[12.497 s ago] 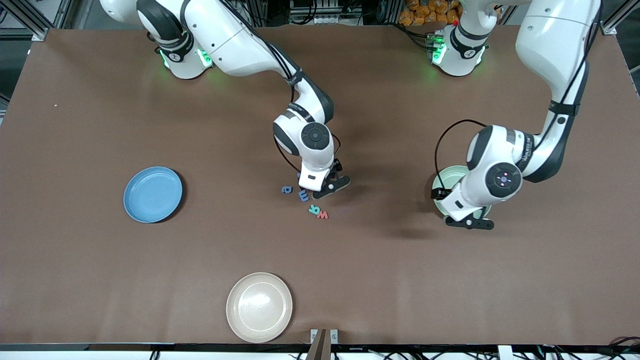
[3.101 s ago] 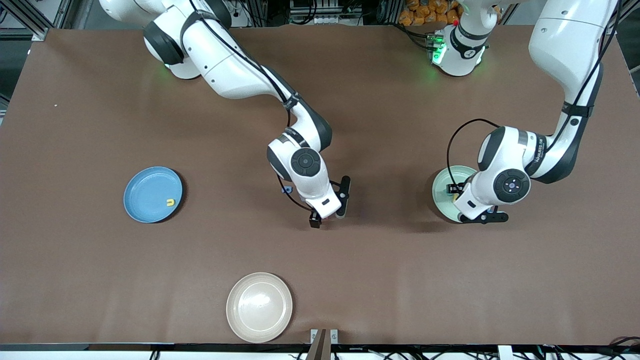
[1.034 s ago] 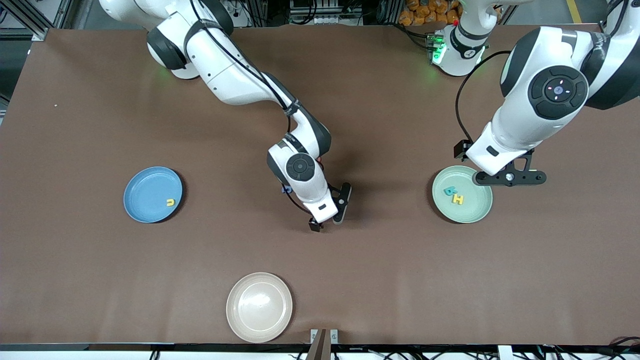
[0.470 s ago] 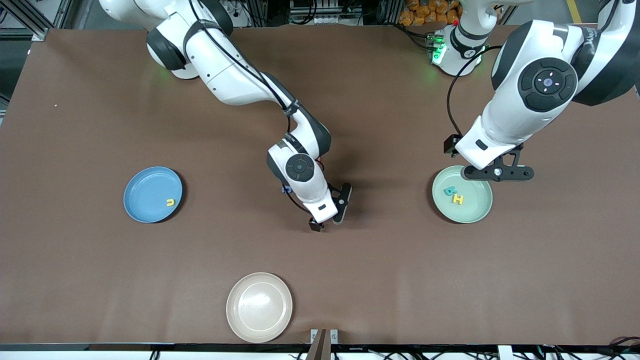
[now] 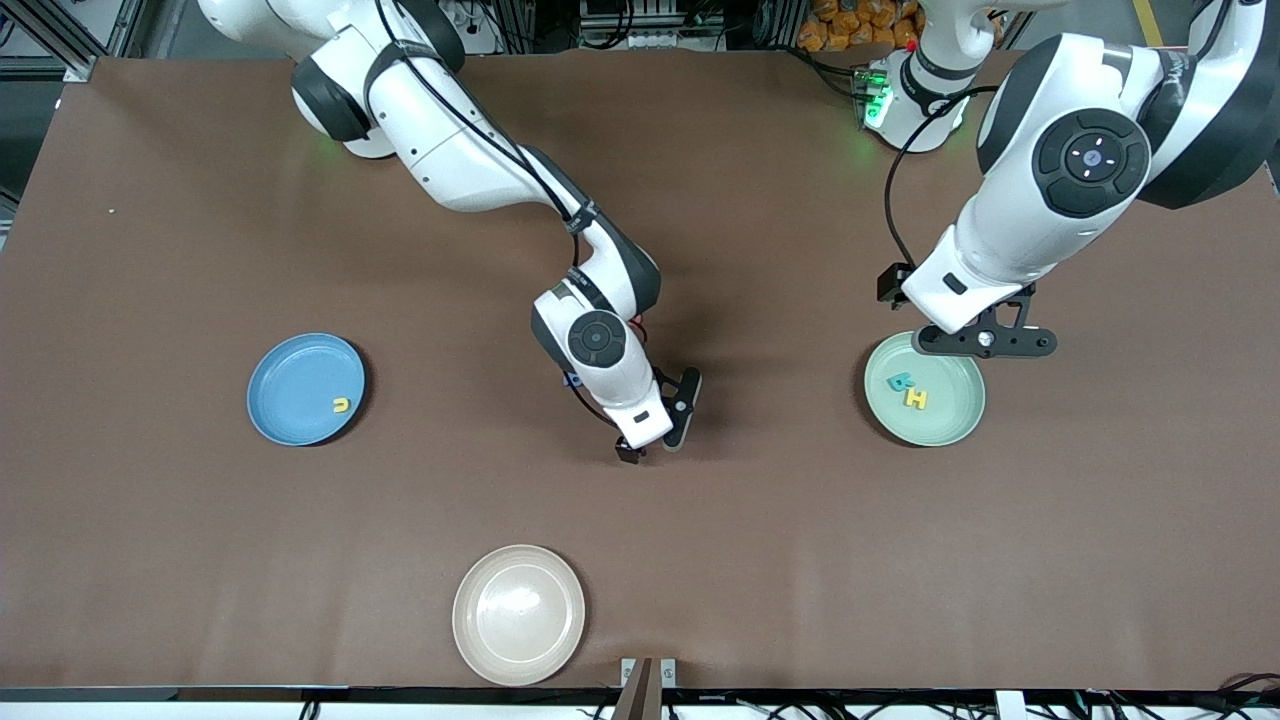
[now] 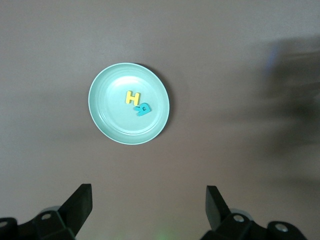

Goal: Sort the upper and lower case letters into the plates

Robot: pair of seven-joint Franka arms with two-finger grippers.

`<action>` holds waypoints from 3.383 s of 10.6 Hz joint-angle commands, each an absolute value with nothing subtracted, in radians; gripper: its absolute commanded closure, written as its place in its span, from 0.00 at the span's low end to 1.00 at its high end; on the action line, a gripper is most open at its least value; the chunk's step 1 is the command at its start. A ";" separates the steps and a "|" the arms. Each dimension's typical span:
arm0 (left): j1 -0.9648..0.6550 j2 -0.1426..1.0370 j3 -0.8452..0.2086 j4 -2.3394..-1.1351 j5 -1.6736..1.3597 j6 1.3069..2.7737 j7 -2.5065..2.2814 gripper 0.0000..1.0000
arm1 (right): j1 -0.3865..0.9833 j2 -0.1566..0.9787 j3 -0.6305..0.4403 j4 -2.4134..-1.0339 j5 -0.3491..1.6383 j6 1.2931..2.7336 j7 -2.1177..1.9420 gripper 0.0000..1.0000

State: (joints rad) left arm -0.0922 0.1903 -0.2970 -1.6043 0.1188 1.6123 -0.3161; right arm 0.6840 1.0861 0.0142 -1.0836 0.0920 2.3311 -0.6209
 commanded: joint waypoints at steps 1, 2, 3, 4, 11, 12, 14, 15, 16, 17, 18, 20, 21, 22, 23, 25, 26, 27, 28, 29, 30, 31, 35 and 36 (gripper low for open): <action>-0.094 0.175 -0.296 -1.603 0.098 1.597 -0.319 0.00 | 0.670 1.109 0.032 -1.051 0.094 2.316 -0.626 0.93; -0.094 0.176 -0.296 -1.586 0.097 1.597 -0.319 0.00 | 0.670 1.109 0.034 -1.051 0.094 2.313 -0.624 1.00; -0.094 0.176 -0.296 -1.583 0.097 1.597 -0.319 0.00 | 0.672 1.109 0.034 -1.051 0.094 2.312 -0.624 1.00; -0.094 0.176 -0.296 -1.583 0.095 1.598 -0.322 0.00 | 0.670 1.108 0.034 -1.051 0.094 2.310 -0.624 1.00; -0.132 0.190 -0.333 -1.585 0.014 1.663 -0.353 0.00 | 0.580 0.916 -0.023 -1.058 0.090 2.122 -0.594 1.00; -0.143 0.198 -0.354 -1.586 0.014 1.684 -0.388 0.00 | 0.548 0.882 -0.041 -1.065 0.087 2.100 -0.595 1.00; -0.199 0.231 -0.373 -1.586 0.015 1.738 -0.464 0.00 | 0.442 0.842 -0.057 -1.066 0.083 1.999 -0.623 1.00; -0.243 0.256 -0.373 -1.586 0.015 1.779 -0.495 0.00 | 0.390 0.833 -0.058 -1.066 0.083 1.976 -0.638 1.00; -0.273 0.287 -0.374 -1.586 0.012 1.826 -0.502 0.00 | 0.338 0.828 -0.070 -1.075 0.081 1.962 -0.643 1.00; -0.306 0.320 -0.374 -1.588 0.011 1.874 -0.503 0.00 | 0.286 0.822 -0.074 -1.092 0.081 1.950 -0.646 1.00; -0.348 0.359 -0.374 -1.588 0.009 1.929 -0.505 0.00 | 0.237 0.799 -0.075 -1.130 0.081 1.938 -0.646 1.00; -0.411 0.463 -0.374 -1.586 0.012 2.026 -0.505 0.00 | 0.177 0.705 -0.077 -1.272 0.058 1.954 -0.667 1.00; -0.448 0.506 -0.373 -1.586 0.015 2.055 -0.505 0.00 | 0.152 0.645 -0.077 -1.364 0.045 1.998 -0.669 1.00; -0.460 0.552 -0.373 -1.585 0.020 2.095 -0.491 0.00 | 0.140 0.576 -0.077 -1.482 0.026 2.072 -0.669 1.00; -0.491 0.599 -0.373 -1.585 0.032 2.162 -0.486 0.00 | 0.118 0.518 -0.078 -1.593 0.011 2.138 -0.669 1.00; -0.523 0.681 -0.371 -1.583 0.131 2.271 -0.483 0.00 | 0.065 0.441 -0.080 -1.737 0.008 2.174 -0.669 1.00; -0.535 0.710 -0.370 -1.582 0.162 2.308 -0.451 0.00 | 0.039 0.421 -0.080 -1.782 0.008 2.172 -0.669 1.00; -0.537 0.741 -0.370 -1.582 0.164 2.337 -0.364 0.00 | 0.026 0.423 -0.081 -1.805 -0.003 2.171 -0.670 1.00; -0.538 0.761 -0.367 -1.580 0.164 2.356 -0.298 0.00 | 0.005 0.431 -0.081 -1.828 -0.006 2.172 -0.667 1.00; -0.541 0.770 -0.367 -1.568 0.164 2.359 -0.287 0.00 | 0.003 0.431 -0.081 -1.845 -0.006 2.171 -0.663 1.00; -0.554 0.782 -0.364 -1.550 0.164 2.359 -0.288 0.00 | 0.002 0.433 -0.081 -1.848 -0.006 2.166 -0.658 0.99; -0.564 0.810 -0.361 -1.516 0.166 2.359 -0.287 0.00 | 0.002 0.437 -0.081 -1.850 -0.006 2.164 -0.655 0.80; -0.669 0.870 -0.266 -1.440 0.164 2.359 -0.291 0.05 | 0.002 0.442 -0.078 -1.864 0.012 2.169 -0.652 0.00; -0.675 0.871 -0.261 -1.440 0.164 2.359 -0.291 0.07 | 0.006 0.442 -0.078 -1.862 0.012 2.169 -0.652 0.00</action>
State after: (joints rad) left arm -0.6471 0.8513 -0.2870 -1.4768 0.1420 2.3605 -0.2950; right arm 0.0135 0.4658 -0.0926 -1.8372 0.0146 2.1579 -0.6616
